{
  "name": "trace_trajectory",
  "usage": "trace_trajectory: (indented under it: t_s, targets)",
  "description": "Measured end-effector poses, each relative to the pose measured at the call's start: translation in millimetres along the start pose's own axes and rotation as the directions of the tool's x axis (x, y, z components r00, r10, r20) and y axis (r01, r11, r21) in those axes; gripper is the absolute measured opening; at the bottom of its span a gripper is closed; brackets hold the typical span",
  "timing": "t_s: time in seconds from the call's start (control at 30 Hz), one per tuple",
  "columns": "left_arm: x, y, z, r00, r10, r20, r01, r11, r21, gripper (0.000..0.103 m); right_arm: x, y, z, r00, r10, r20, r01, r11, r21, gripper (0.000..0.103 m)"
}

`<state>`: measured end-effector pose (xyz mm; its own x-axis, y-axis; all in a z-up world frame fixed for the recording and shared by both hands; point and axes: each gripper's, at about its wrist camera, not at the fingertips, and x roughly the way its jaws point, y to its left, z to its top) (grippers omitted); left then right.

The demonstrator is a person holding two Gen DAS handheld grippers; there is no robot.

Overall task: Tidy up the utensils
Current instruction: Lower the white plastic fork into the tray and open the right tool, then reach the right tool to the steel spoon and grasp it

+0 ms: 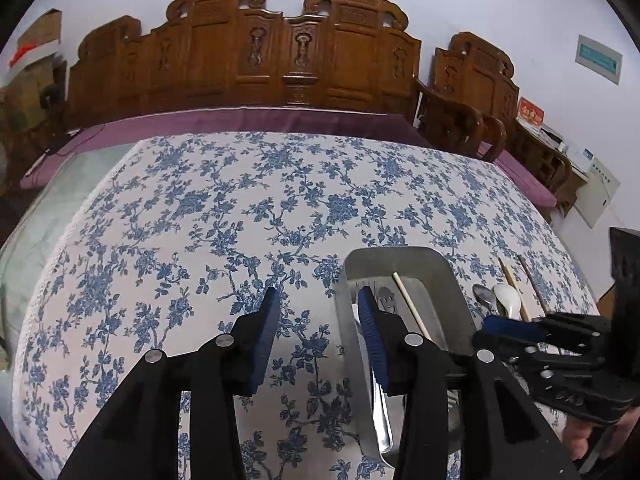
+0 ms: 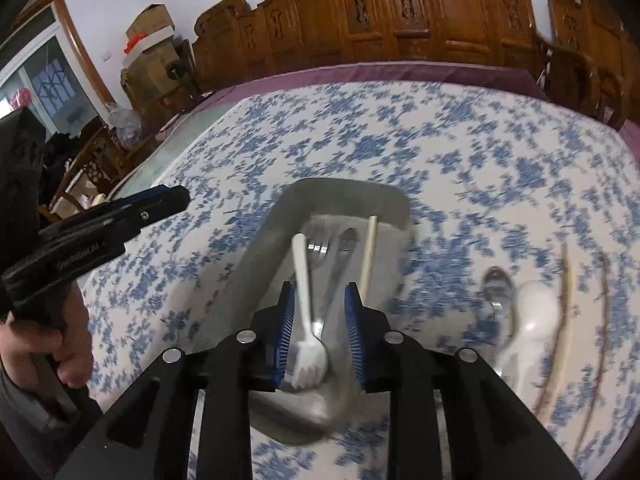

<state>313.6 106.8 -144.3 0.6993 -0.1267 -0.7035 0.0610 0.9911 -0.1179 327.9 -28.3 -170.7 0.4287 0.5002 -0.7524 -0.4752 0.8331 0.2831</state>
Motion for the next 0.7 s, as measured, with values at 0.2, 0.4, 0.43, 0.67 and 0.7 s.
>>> trace_trajectory:
  t_s: [0.2, 0.4, 0.43, 0.67, 0.7]
  targets:
    - [-5, -7, -2, 1.0, 0.0, 0.016, 0.0, 1.0, 0.008, 0.057, -31, -21, -13, 0.997, -0.075, 0.025, 0.076, 0.996, -0.052, 0.029]
    - [-10, -28, -7, 0.999, -0.018, 0.033, 0.016, 0.999, 0.039, 0.078, -59, -60, -37, 0.985, -0.167, 0.03, 0.169, 0.984, -0.055, 0.029]
    - [-10, -32, -8, 0.999, -0.021, 0.032, 0.02, 0.999, 0.043, 0.078, -61, -66, -41, 0.983, -0.184, 0.025, 0.185, 0.981, -0.05, 0.028]
    - [-10, -64, -19, 0.998, -0.06, 0.015, 0.058, 0.994, 0.089, 0.078, -61, -103, -62, 0.972, -0.234, -0.018, 0.234, 0.972, 0.001, 0.027]
    - [-9, -69, -21, 0.998, -0.067, 0.012, 0.066, 0.993, 0.096, 0.078, -59, -106, -65, 0.972, -0.235, -0.025, 0.236, 0.972, 0.009, 0.027]
